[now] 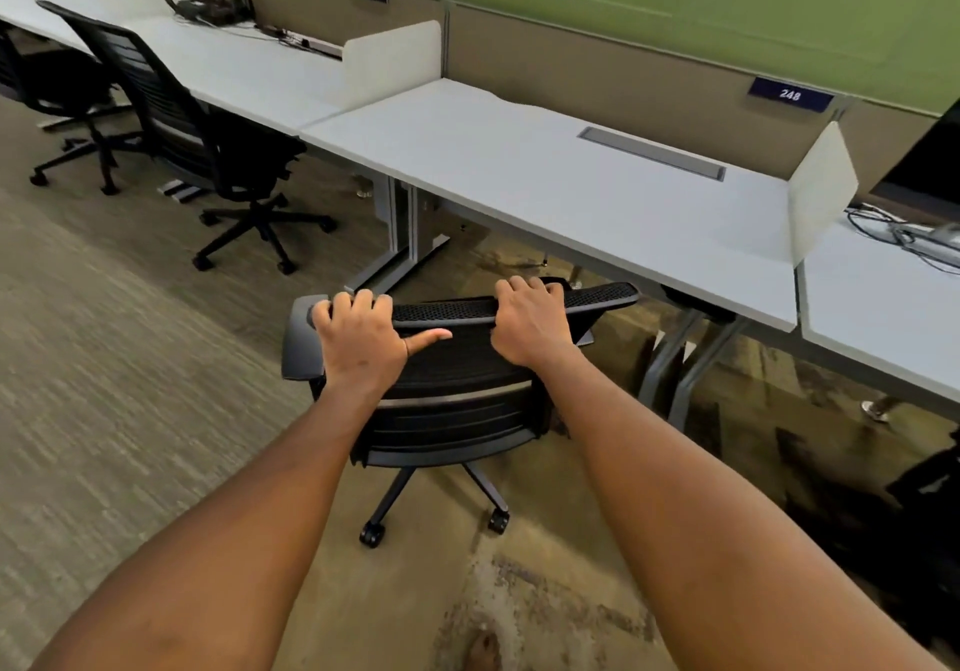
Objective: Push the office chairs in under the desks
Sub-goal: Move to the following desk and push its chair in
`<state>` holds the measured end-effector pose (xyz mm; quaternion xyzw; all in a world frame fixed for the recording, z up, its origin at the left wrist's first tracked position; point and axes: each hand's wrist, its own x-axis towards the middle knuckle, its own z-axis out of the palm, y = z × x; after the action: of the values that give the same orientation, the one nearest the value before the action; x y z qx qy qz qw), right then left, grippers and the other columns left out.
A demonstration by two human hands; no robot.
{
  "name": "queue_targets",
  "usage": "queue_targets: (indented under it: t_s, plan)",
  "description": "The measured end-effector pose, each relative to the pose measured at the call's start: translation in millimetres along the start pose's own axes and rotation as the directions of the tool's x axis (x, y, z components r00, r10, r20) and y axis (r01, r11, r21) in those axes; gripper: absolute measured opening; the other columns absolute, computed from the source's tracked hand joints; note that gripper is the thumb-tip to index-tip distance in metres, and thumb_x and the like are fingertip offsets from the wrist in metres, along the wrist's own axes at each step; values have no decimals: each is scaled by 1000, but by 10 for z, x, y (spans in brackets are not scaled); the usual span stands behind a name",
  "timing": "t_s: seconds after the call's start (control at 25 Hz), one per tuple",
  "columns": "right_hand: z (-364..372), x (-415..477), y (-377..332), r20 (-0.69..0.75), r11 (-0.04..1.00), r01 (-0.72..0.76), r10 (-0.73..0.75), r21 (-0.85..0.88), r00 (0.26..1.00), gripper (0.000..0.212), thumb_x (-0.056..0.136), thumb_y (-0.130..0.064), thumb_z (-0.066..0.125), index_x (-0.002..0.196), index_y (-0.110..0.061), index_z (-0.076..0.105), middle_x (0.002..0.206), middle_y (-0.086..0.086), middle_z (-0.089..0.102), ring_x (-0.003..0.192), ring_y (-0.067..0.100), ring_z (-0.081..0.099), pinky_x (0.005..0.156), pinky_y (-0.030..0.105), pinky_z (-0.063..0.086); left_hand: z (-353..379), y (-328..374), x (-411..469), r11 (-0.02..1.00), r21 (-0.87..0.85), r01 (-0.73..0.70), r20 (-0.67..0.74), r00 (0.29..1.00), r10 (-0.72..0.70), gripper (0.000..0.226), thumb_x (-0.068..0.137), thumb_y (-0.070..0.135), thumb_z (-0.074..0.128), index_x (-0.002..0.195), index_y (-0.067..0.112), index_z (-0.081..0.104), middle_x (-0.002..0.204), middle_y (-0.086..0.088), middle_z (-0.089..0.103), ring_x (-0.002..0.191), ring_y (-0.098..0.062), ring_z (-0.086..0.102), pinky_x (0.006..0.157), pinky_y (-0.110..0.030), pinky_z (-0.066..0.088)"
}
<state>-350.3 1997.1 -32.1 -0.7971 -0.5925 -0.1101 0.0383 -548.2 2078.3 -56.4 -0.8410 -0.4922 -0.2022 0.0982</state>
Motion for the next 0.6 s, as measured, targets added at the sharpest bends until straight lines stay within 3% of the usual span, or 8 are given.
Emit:
queue_targets:
  t_s: [0.32,0.6]
  plan:
    - [245,795,422,-24,997,-73,73,8,997,28,77,-26,55,103,-16,53,103,6,58,99,29,51,85,49,36,387,266,893,998,-41,-44,-2,999,44,97,68,95,20,87,12,66,84,-9,64,83,-30,53,77,-42,32]
    - [394,1307,717,4,995,-100,100,11,995,31,79,-24,55,109,-15,52,110,8,57,106,31,50,90,50,36,756,412,1485,992,-97,-81,-14,997,80,95,69,94,22,90,12,66,89,-8,65,87,-30,53,81,-43,31]
